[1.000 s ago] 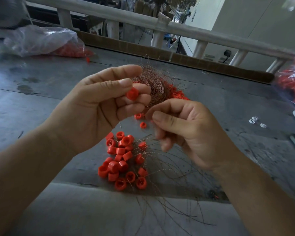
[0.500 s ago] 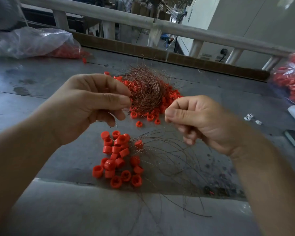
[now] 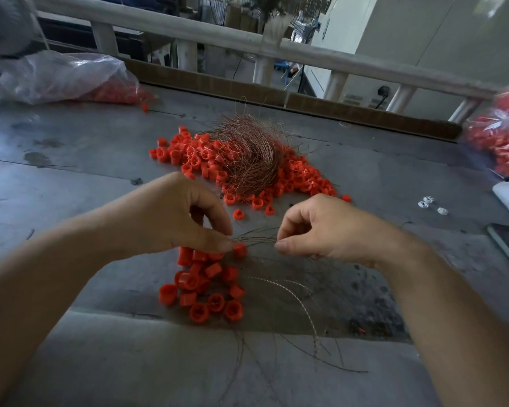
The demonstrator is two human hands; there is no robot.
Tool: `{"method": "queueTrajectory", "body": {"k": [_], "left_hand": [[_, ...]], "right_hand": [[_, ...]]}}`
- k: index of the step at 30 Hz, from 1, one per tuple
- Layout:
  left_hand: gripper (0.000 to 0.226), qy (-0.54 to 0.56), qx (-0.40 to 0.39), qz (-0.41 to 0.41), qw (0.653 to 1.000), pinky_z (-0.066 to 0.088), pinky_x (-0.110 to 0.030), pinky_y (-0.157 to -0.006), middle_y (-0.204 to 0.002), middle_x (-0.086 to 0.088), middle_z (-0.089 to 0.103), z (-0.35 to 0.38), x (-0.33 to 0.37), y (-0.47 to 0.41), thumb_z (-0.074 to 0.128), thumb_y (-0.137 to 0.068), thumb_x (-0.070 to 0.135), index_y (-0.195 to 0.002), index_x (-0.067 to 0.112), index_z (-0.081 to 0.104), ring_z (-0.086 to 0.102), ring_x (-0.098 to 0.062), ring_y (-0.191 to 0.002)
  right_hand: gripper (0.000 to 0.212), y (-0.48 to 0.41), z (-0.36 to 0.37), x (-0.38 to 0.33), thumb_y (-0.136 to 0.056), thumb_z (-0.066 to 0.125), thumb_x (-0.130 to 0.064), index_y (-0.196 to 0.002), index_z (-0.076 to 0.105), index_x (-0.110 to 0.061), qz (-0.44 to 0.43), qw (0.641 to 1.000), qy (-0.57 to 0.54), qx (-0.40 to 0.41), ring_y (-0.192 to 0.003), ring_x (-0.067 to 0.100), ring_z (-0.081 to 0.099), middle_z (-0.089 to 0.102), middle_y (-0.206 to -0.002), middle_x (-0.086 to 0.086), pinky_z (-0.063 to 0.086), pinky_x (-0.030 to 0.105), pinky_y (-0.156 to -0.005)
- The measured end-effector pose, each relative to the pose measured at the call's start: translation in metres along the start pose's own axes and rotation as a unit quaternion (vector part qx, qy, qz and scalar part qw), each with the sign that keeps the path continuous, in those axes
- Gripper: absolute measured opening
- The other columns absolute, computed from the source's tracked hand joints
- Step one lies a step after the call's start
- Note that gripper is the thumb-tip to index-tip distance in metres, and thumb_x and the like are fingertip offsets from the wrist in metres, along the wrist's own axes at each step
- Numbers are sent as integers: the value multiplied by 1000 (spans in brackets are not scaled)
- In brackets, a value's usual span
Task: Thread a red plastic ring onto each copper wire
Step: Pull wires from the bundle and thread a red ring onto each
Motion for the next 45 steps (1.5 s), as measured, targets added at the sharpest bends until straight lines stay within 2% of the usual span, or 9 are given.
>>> {"method": "queueTrajectory", "body": {"k": [7,12,14,18,24,34,37,41,45], "left_hand": [[12,95,172,-33,980,38,-2,-46,-59,13,67,-33,-15,-2,70,-50,36,-58,28,72,56,9,-51],[18,-22,289,-75,954,46,-16,-61,-66,10,65,-52,-34,-1,73,-74,11,-69,28,67,58,-1,-62],[12,-82,302,-85,946,42,-25,-71,-79,5,66,-53,-37,-3,71,-77,13,-85,21,70,59,-12,-73],[38,-180,259,-91,945,36,-27,-82,-113,-4,57,-46,-47,-14,63,-84,12,-121,18,59,53,-17,-99],[43,-228,204,-98,947,31,-32,-98,-131,-8,46,-37,-57,-22,54,-91,13,-132,22,49,42,-26,-121],[20,-255,238,-37,936,38,-28,-71,-81,1,56,-43,-45,-19,64,-81,6,-101,12,68,51,-17,-78],[17,-247,238,-43,938,42,-29,-73,-86,-2,63,-43,-47,-19,66,-80,10,-97,13,67,54,-17,-80],[18,-67,288,-47,954,49,-23,-61,-70,5,66,-47,-40,-12,71,-75,7,-72,23,63,61,-10,-66],[19,149,204,16,967,49,-13,-52,-70,2,70,-36,-17,-7,71,-67,6,-75,22,66,62,-4,-59]], "right_hand": [[18,3,-12,2,-75,70,-35,-65,63,-22,0,1000,-4,24,-48,-6,49,56,-48,-17,40,15,-52],[19,3,-16,2,-77,69,-33,-65,63,-20,0,999,-20,46,-50,-1,51,55,-51,-10,44,19,-55],[20,3,-19,2,-78,68,-32,-64,63,-20,-1,997,-35,64,-51,1,51,56,-52,-9,44,18,-53],[19,3,-28,7,-77,69,-32,-63,62,-20,4,989,-80,126,-52,4,54,58,-51,-9,47,26,-59],[20,4,-43,12,-79,68,-29,-65,62,-18,-5,970,-115,213,-43,-2,50,57,-45,-12,40,12,-45],[21,6,-57,20,-81,67,-27,-62,62,-19,-11,938,-161,308,-40,-1,47,56,-43,-11,39,12,-44],[22,4,-54,23,-81,67,-26,-61,62,-18,-1,938,-155,310,-40,0,48,56,-43,-11,39,13,-45],[20,3,-54,25,-81,67,-27,-65,64,-16,8,942,-105,320,-44,1,50,56,-49,-9,42,18,-50],[8,2,-48,12,-83,64,-25,-78,67,-19,-15,943,42,329,-63,3,52,58,-68,-12,40,13,-59]]}}
Point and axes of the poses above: each hand's wrist, its own y-axis away from the middle knuckle, its own z-axis out of the palm, x = y × z, the point moved 7 cm from there along -y, towards the middle knuckle
